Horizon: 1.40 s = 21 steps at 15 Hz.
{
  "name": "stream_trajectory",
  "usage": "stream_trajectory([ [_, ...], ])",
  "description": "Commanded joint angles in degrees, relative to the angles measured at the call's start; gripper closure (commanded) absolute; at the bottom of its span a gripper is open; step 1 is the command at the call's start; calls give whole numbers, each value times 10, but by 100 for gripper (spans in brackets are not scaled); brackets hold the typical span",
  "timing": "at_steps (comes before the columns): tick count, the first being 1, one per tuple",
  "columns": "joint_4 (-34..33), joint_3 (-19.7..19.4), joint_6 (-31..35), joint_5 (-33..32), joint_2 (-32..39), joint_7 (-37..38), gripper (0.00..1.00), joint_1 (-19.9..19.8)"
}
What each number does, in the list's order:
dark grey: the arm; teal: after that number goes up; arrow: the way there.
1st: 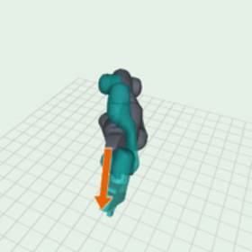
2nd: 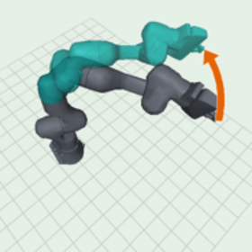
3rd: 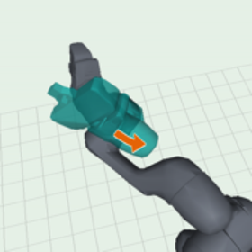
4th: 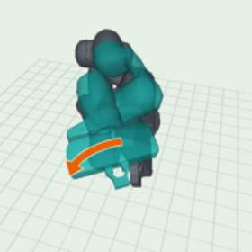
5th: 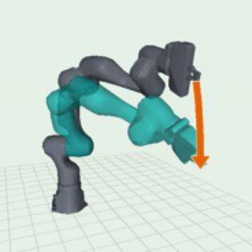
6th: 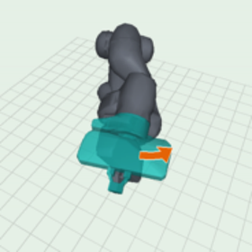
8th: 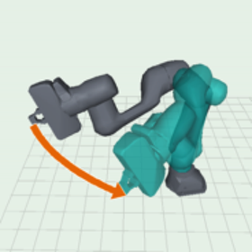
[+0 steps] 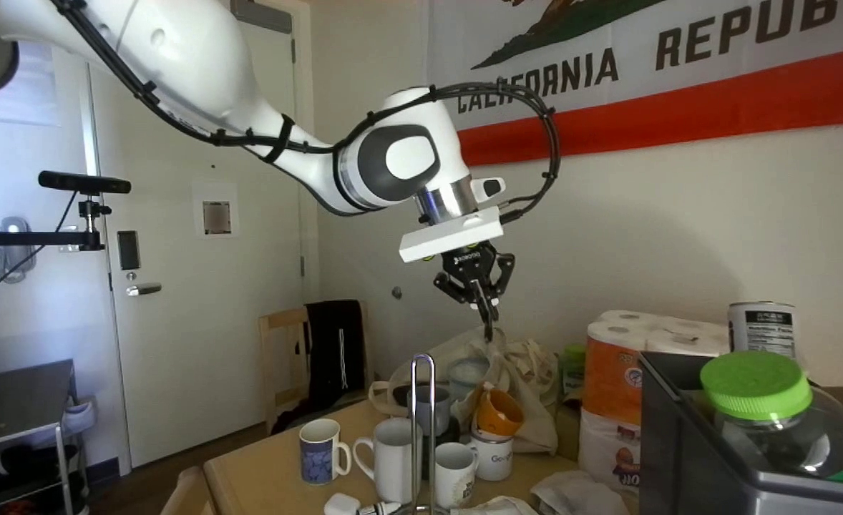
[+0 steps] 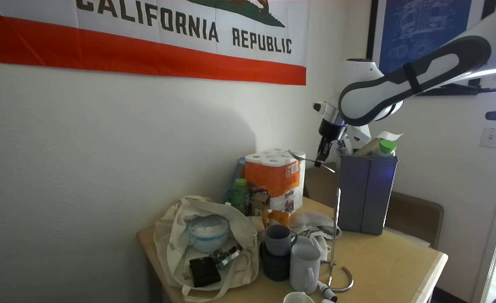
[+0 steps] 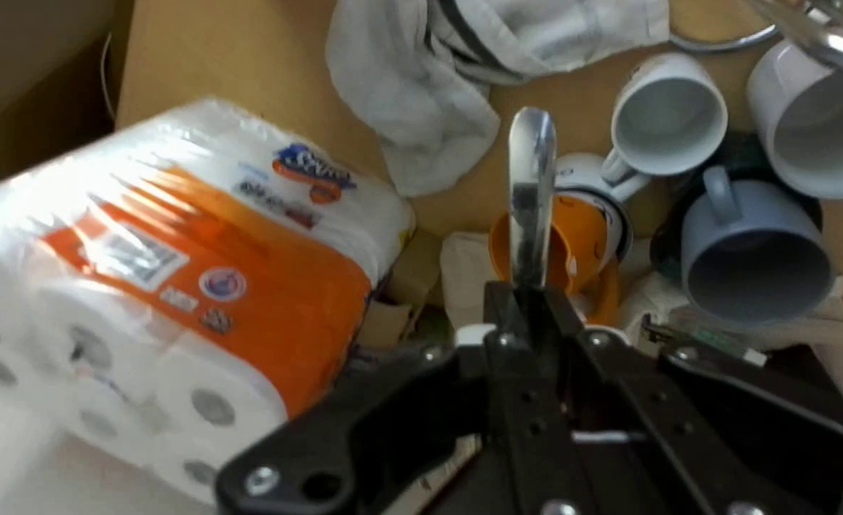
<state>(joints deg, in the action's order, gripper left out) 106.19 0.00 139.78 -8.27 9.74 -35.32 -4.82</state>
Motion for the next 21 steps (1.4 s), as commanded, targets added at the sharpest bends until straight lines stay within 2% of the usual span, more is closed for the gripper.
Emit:
stream_trajectory([
  [1, 17, 18, 52, -28, -4, 0, 97, 31],
  [4, 27, 34, 92, -46, 22, 0, 97, 54],
  [8, 42, 61, 139, -30, 72, -18, 97, 67],
  [12, 40, 103, 157, 5, 113, -51, 97, 52],
  [14, 39, 136, 150, 51, 126, -88, 97, 31],
  [15, 39, 106, 147, 15, 123, -47, 97, 56],
  [16, 39, 111, 147, 21, 127, -53, 89, 54],
  [21, 38, 109, 147, 20, 129, -52, 89, 54],
])
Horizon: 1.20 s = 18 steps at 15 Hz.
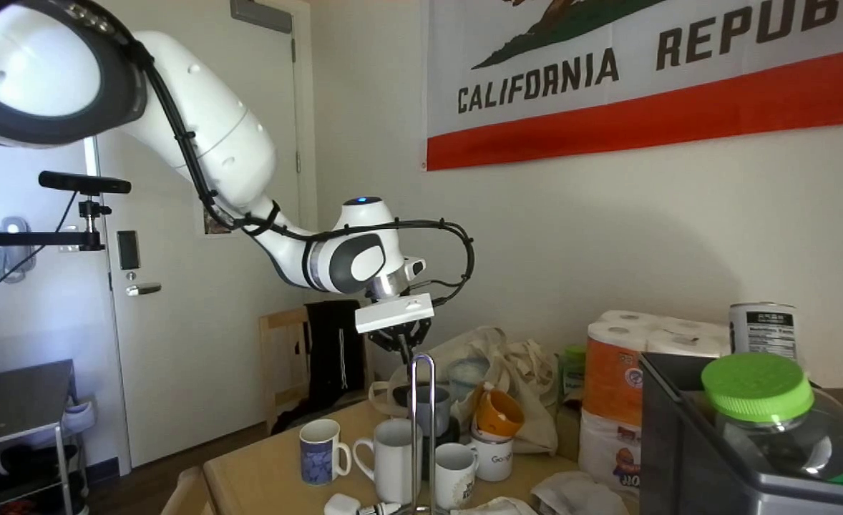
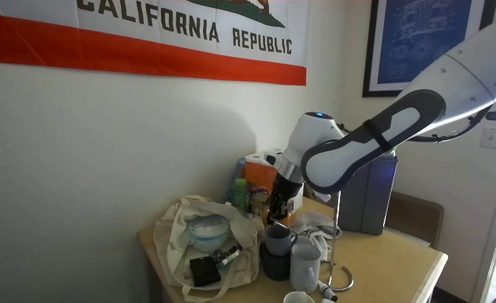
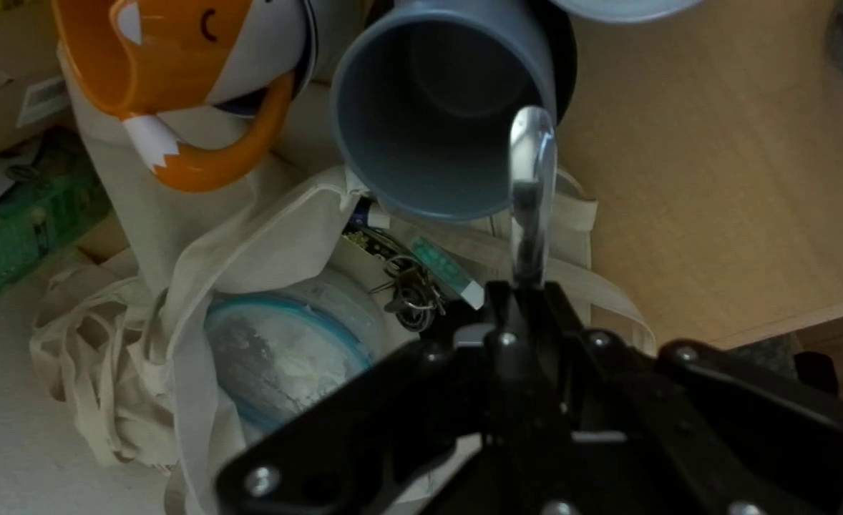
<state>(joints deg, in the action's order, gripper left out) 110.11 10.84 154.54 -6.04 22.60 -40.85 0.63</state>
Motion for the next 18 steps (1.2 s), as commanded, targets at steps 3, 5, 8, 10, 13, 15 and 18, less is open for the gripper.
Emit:
stream_trajectory([
  [3, -10, 4, -4, -2, 9, -1, 97, 1],
  [5, -26, 14, -12, 4, 20, -12, 97, 0],
  [8, -77, 31, -41, 9, 44, -34, 97, -1],
  [10, -128, 33, -76, -1, 69, -45, 97, 8],
  [13, -215, 22, -113, -18, 125, -67, 97, 27],
  [15, -273, 17, -123, -31, 169, -83, 97, 36],
  [18, -356, 8, -122, -50, 244, -102, 97, 48],
])
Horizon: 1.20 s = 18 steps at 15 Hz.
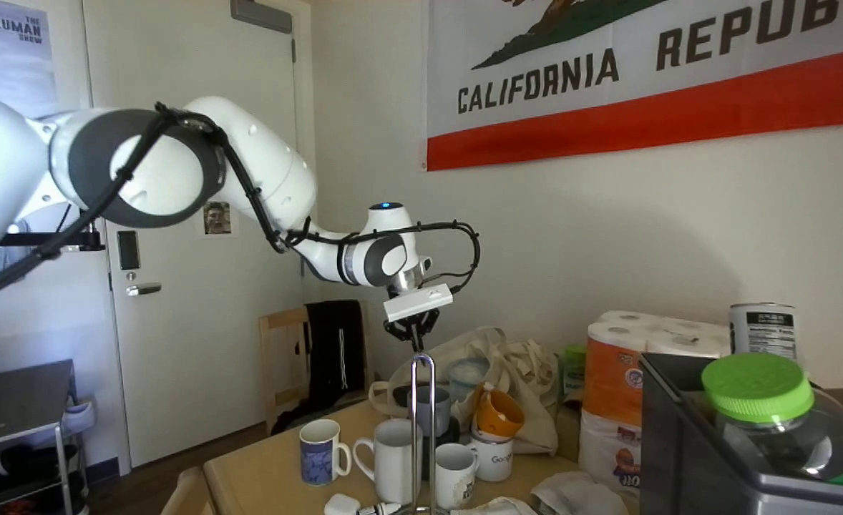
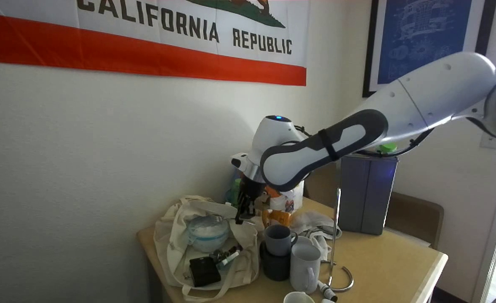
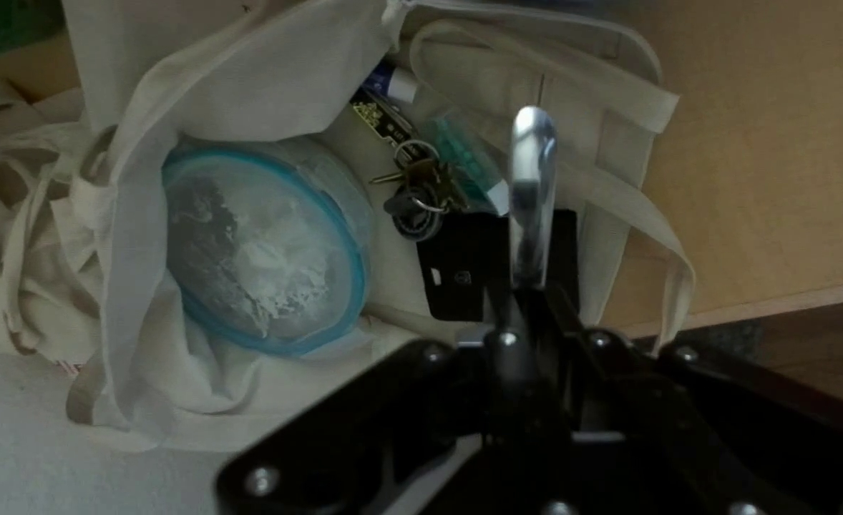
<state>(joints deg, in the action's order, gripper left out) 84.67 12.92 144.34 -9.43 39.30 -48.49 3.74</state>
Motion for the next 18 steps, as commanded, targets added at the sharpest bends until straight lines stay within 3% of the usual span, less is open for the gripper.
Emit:
stream_trajectory([
  [1, -126, -14, -19, -20, 99, -33, 97, 19],
  [6, -235, -19, -23, -20, 196, -60, 97, 31],
  [12, -326, -23, -49, -16, 262, -72, 97, 44],
  [13, -337, -25, -55, -16, 269, -73, 64, 46],
  [14, -347, -27, -61, -16, 274, -71, 63, 49],
  [18, -385, -35, -83, -15, 288, -68, 34, 57],
])
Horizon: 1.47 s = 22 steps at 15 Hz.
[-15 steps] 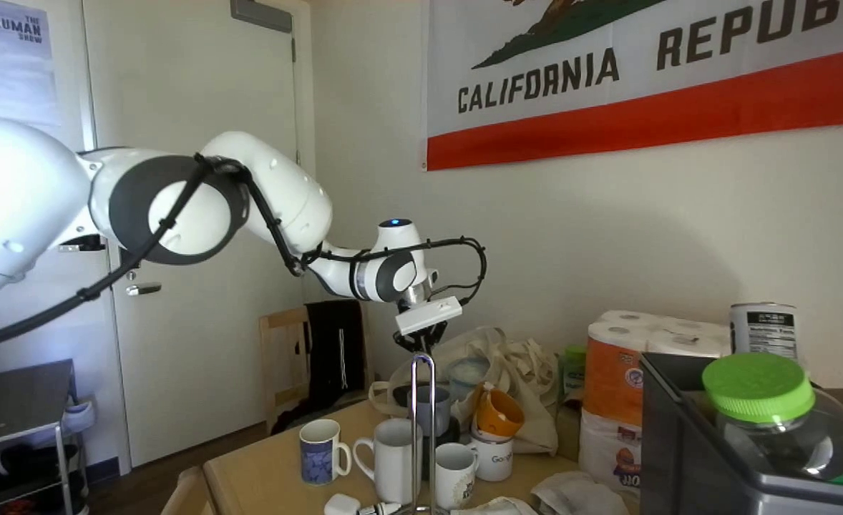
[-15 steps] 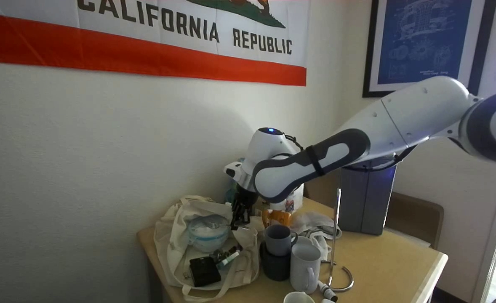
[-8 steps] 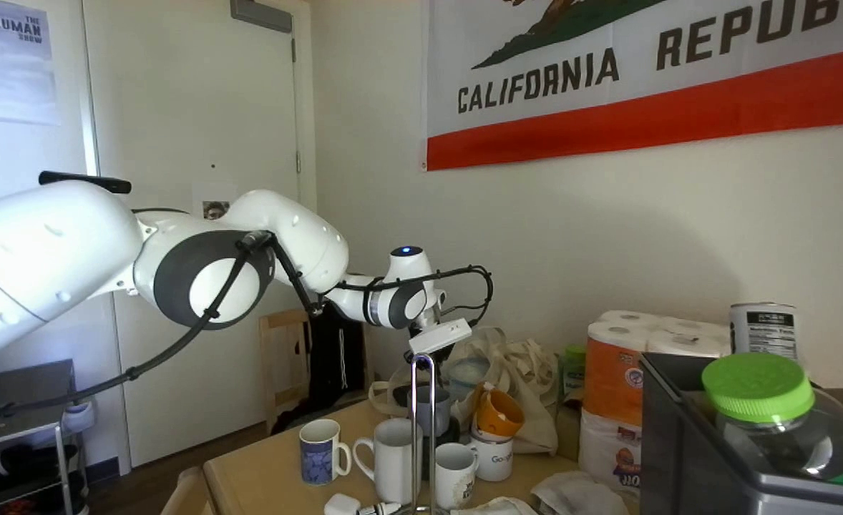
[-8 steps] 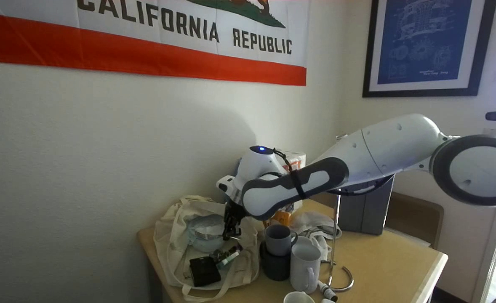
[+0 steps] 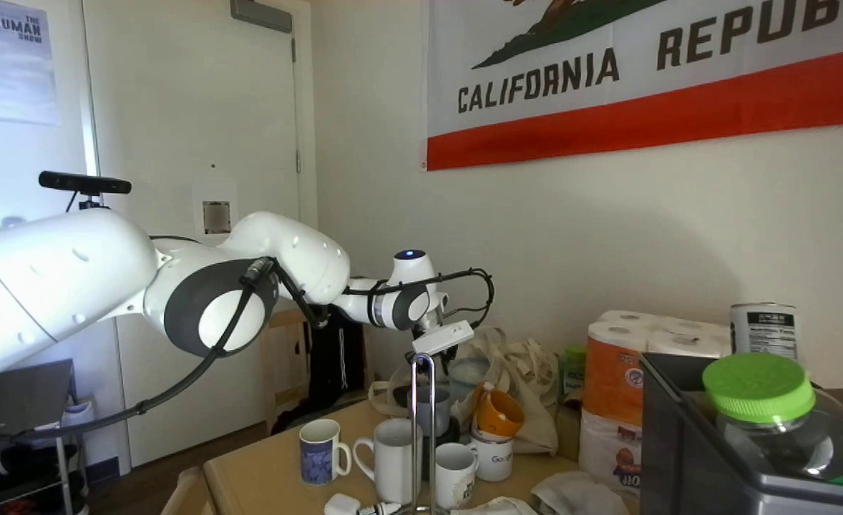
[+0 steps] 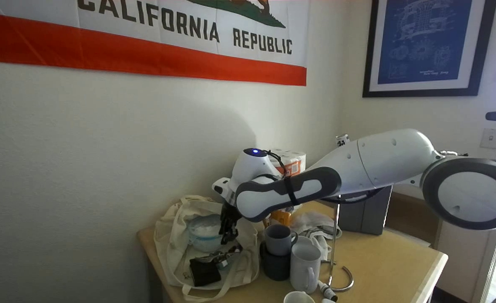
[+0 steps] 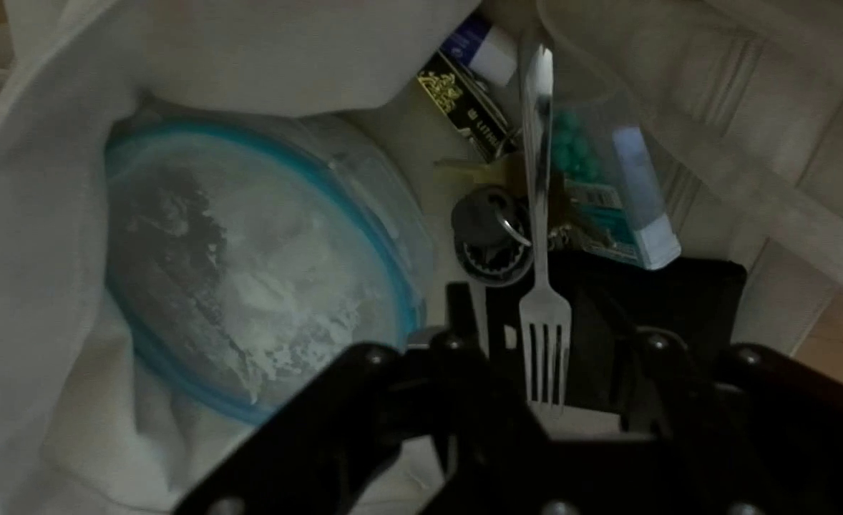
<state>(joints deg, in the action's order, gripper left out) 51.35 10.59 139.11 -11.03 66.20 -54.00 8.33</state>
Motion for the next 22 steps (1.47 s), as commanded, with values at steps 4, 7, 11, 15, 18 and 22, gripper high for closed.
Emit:
stream_trajectory([
  [4, -67, -4, -51, -1, 10, -4, 3, 10],
  [7, -81, 6, -98, 7, -7, -1, 0, 12],
  [11, -119, 29, -194, 19, -21, -7, 0, 13],
  [15, -150, 48, -291, 26, -45, -9, 0, 10],
  [18, -171, 59, -359, 28, -70, -9, 0, 5],
  [22, -192, 69, -429, 37, -97, -2, 0, -2],
])
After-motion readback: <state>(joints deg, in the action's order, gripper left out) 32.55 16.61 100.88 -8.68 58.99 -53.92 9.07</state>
